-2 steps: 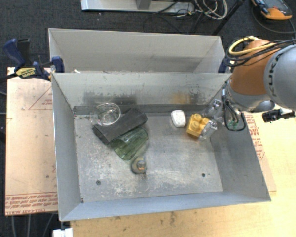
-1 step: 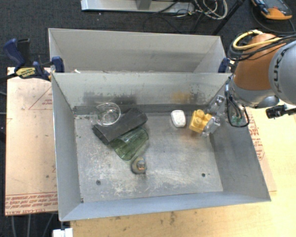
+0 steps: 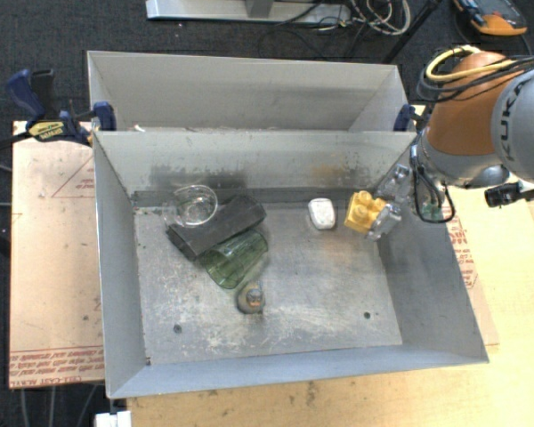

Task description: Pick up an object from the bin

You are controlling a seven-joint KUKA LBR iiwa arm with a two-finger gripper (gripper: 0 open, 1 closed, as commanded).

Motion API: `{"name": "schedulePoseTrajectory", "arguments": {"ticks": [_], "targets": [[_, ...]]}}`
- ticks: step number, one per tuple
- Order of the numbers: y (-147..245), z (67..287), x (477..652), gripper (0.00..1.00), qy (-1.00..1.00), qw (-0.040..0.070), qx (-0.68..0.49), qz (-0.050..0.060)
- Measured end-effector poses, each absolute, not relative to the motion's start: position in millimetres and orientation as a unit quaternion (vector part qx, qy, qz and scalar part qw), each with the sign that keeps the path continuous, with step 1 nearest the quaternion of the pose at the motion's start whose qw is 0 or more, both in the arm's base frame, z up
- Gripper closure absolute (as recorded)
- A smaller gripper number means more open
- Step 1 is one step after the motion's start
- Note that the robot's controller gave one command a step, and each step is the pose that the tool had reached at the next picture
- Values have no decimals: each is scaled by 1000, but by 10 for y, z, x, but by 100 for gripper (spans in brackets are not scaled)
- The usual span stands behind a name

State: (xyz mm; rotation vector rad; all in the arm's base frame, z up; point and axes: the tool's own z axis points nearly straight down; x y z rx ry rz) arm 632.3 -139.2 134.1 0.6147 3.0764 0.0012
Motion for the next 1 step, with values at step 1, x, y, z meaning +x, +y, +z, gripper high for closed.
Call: {"name": "schedulePoseTrajectory", "arguments": {"ticks": [1], "targets": [[-1391,1444,6320,100,981,2,196,0]]}}
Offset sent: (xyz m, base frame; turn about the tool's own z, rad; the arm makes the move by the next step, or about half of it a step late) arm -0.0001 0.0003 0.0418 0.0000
